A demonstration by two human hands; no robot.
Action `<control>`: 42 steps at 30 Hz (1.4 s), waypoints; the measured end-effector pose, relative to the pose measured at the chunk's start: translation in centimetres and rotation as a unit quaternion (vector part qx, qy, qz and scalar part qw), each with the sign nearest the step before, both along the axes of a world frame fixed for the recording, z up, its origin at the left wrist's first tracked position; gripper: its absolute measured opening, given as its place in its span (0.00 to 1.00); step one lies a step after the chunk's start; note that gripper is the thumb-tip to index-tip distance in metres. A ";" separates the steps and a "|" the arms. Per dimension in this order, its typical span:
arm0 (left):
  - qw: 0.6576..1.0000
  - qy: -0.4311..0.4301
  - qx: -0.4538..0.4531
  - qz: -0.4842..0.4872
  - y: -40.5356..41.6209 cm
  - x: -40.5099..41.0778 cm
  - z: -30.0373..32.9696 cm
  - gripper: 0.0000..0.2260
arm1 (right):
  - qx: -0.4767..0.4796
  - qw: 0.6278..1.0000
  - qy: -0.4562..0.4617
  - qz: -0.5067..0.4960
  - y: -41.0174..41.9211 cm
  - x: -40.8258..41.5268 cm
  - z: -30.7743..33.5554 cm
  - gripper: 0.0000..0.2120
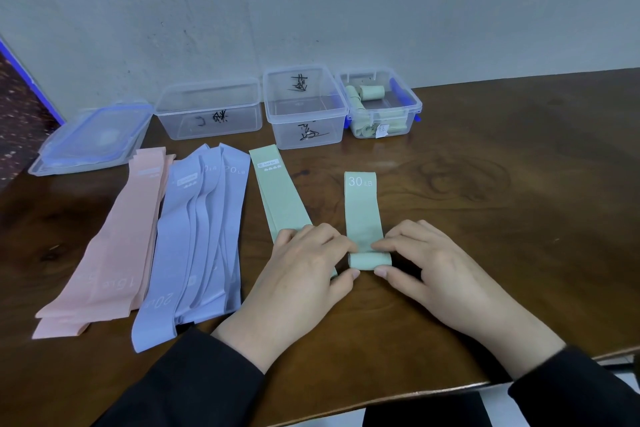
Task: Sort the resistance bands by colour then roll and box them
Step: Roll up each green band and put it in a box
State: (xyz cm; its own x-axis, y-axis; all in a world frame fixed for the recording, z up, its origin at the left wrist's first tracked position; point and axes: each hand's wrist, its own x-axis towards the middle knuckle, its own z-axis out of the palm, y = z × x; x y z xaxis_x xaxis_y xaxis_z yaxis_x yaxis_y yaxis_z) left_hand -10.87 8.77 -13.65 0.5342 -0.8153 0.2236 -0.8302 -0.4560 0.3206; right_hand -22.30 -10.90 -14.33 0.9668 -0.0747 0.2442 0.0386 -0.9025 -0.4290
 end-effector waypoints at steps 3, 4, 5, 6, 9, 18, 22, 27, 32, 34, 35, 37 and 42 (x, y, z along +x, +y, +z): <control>1.000 0.002 -0.002 0.000 0.1 -0.1 0.0 0.14 | 0.002 1.000 0.007 0.002 -0.1 0.0 0.1 0.17; 1.000 0.003 -0.001 0.001 0.1 -0.1 0.0 0.15 | 0.002 1.000 0.007 0.004 -0.1 0.0 0.1 0.16; 1.000 0.004 0.000 0.002 0.1 -0.1 0.0 0.15 | 0.002 1.000 0.005 0.004 0.0 0.0 0.1 0.16; 1.000 0.005 -0.001 0.002 0.0 -0.1 0.0 0.15 | 0.001 1.000 0.003 0.004 0.0 0.0 0.1 0.16; 1.000 0.007 0.001 0.005 0.0 0.0 0.0 0.15 | -0.005 1.000 0.002 0.005 0.0 0.0 0.0 0.18; 1.000 0.006 0.003 0.007 0.0 -0.1 0.0 0.15 | 0.001 1.000 -0.003 0.009 -0.1 -0.1 -0.1 0.14; 1.000 0.007 0.001 0.005 0.0 0.0 0.0 0.14 | -0.009 1.000 -0.006 0.009 -0.1 0.0 -0.3 0.16; 1.000 0.009 -0.004 0.004 0.1 0.0 0.1 0.15 | -0.008 1.000 -0.015 0.003 -0.1 -0.1 -0.3 0.20; 1.000 0.012 -0.002 0.006 0.1 0.0 0.0 0.16 | -0.006 1.000 -0.009 0.001 -0.1 0.0 -0.1 0.17; 1.000 0.011 -0.001 0.007 0.1 0.0 0.0 0.16 | -0.011 1.000 -0.008 0.000 0.0 0.0 -0.2 0.19; 1.000 0.011 -0.001 0.008 0.1 0.0 0.1 0.15 | -0.012 1.000 -0.007 0.001 0.0 0.0 -0.2 0.20; 1.000 0.012 0.000 0.007 0.1 0.0 0.1 0.15 | -0.014 1.000 -0.003 0.000 0.0 -0.1 -0.1 0.21; 1.000 0.011 -0.001 0.006 0.1 -0.1 0.2 0.16 | -0.003 1.000 0.000 -0.002 0.0 -0.1 0.1 0.14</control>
